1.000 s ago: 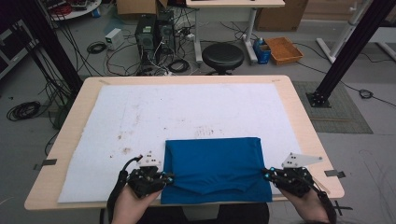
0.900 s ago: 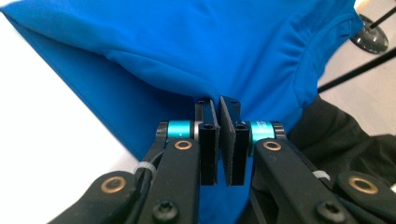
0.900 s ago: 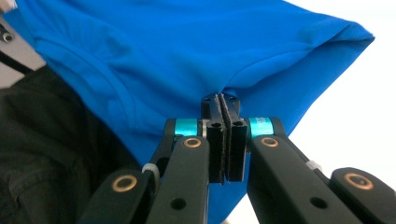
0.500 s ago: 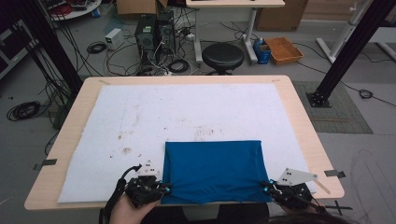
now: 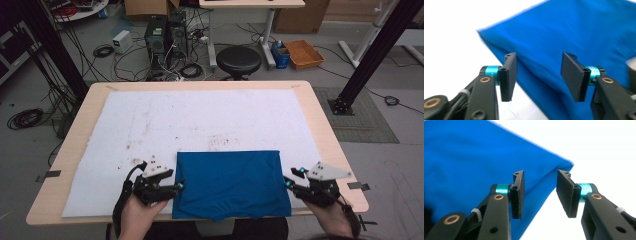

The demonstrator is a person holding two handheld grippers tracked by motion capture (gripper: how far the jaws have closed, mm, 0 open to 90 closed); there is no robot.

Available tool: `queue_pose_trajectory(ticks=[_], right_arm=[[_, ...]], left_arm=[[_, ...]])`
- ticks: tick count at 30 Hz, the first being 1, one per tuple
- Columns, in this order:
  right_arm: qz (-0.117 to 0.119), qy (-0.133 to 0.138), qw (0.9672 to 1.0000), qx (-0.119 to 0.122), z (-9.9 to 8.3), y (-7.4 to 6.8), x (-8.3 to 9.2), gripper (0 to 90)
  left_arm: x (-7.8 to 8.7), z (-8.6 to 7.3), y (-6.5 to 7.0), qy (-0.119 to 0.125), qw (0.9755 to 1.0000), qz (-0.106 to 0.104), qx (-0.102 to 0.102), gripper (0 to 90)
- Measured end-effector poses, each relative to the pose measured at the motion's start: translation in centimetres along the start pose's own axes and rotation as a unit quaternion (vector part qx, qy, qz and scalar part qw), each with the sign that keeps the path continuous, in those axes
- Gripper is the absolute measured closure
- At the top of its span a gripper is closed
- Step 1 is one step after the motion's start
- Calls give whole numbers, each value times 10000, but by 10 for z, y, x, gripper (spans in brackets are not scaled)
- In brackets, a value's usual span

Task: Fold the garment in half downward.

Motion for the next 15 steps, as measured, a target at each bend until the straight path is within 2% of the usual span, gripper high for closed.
queue_pose_trajectory(ticks=[2, 4, 8, 11, 14, 15], right_arm=[[-30, 121, 9996, -241, 13, 16, -8, 566], [-51, 140, 9989, -441, 23, 31, -20, 563], [-12, 21, 9961, -886, 37, 55, -53, 551], [-3, -169, 9929, -1174, 40, 66, -76, 548], [-31, -322, 9909, -1309, 39, 71, -90, 548], [-48, -359, 9911, -1280, 39, 72, -93, 548]], left_arm=[[-7, 13, -12, 164, 9998, 114, 74, 464], [-17, 23, -25, 155, 9996, 177, 140, 451], [-40, 38, -50, 184, 9983, 347, 425, 451], [-56, 43, -66, 107, 9968, 680, 415, 463], [-68, 40, -71, -67, 9967, 602, 534, 487], [-71, 39, -71, -122, 9967, 588, 549, 502]])
Point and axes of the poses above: each handheld gripper's, and its own axes: x roughly backward along the jaws, z roughly out of its top, y roughly to its right, the point moved 7 cm from there along -x, roughly forward along the jaws, and after that the axes turned 8 degrees about -y, right-handed, at the moved point
